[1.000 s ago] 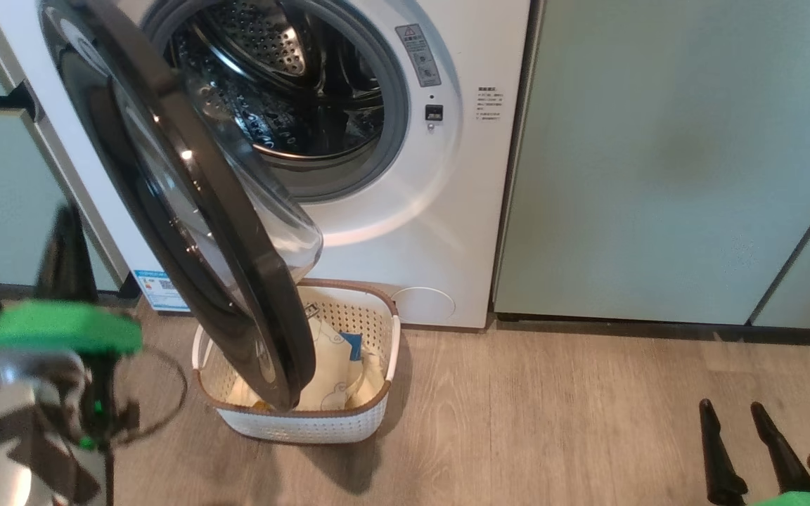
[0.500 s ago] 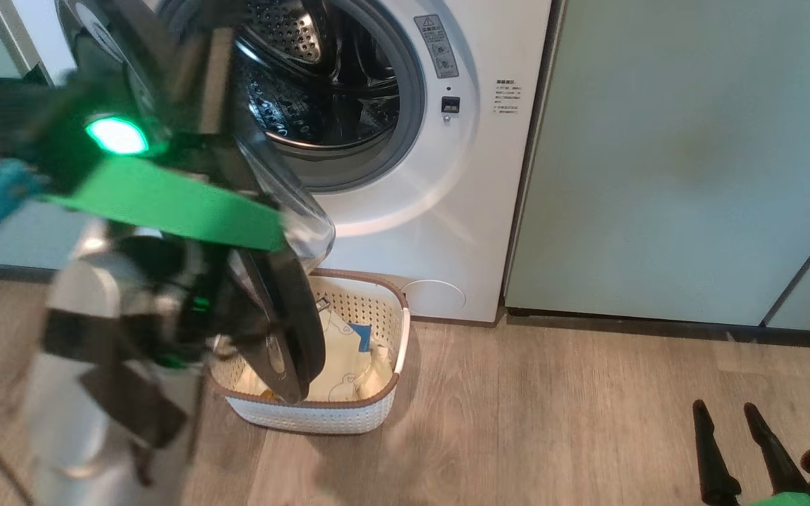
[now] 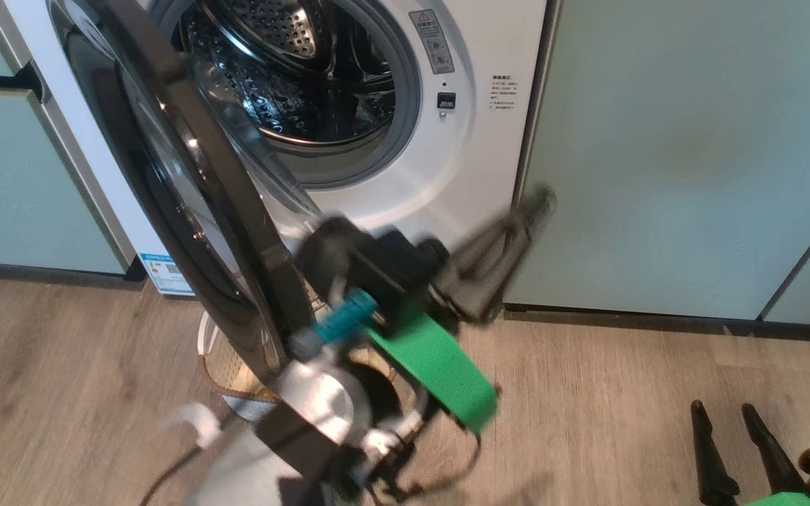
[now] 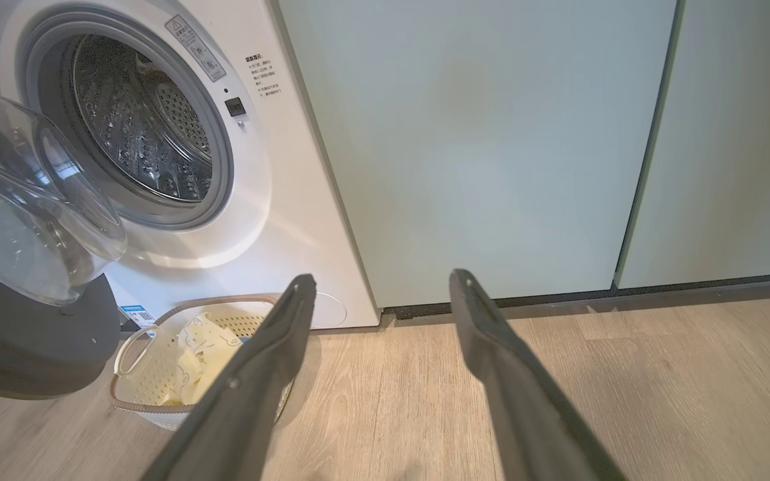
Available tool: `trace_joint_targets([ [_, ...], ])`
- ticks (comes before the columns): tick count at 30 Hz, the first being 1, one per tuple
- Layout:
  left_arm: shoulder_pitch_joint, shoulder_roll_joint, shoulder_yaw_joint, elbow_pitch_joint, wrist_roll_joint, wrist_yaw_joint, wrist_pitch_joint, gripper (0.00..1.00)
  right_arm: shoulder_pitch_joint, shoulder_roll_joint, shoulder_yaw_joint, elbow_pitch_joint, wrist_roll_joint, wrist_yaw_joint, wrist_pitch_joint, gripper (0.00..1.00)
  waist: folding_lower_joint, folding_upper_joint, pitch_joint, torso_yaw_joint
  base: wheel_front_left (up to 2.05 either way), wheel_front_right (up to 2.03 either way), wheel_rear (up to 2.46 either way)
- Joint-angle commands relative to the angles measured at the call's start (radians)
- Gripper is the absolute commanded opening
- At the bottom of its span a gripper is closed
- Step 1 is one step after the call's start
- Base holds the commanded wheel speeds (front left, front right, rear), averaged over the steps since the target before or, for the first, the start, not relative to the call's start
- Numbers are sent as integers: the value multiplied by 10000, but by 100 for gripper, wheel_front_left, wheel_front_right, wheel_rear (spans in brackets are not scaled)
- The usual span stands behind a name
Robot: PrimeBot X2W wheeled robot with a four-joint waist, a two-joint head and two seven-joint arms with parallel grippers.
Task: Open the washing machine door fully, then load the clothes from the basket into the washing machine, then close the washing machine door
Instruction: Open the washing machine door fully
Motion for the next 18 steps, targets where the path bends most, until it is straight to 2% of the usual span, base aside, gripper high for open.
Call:
trace_joint_targets([
  [1,-221,48,101,-119,87,96,-128,0,-372,-164,185,-281,24,-27,-95,100,0,0,5,6,0,0,0],
  [9,296,37,-1193,1275,243,593,-1110,0,-423,-155,213,-306,89,-27,-95,100,0,0,40,-22,0,0,0],
  [14,621,36,-1563,2502,239,963,-1728,0,-447,-157,232,-308,90,-27,-95,100,0,0,41,-41,0,0,0],
  [18,776,35,-1703,3204,186,1090,-2083,0,-443,-156,225,-311,79,-27,-95,100,0,0,45,-46,0,0,0],
])
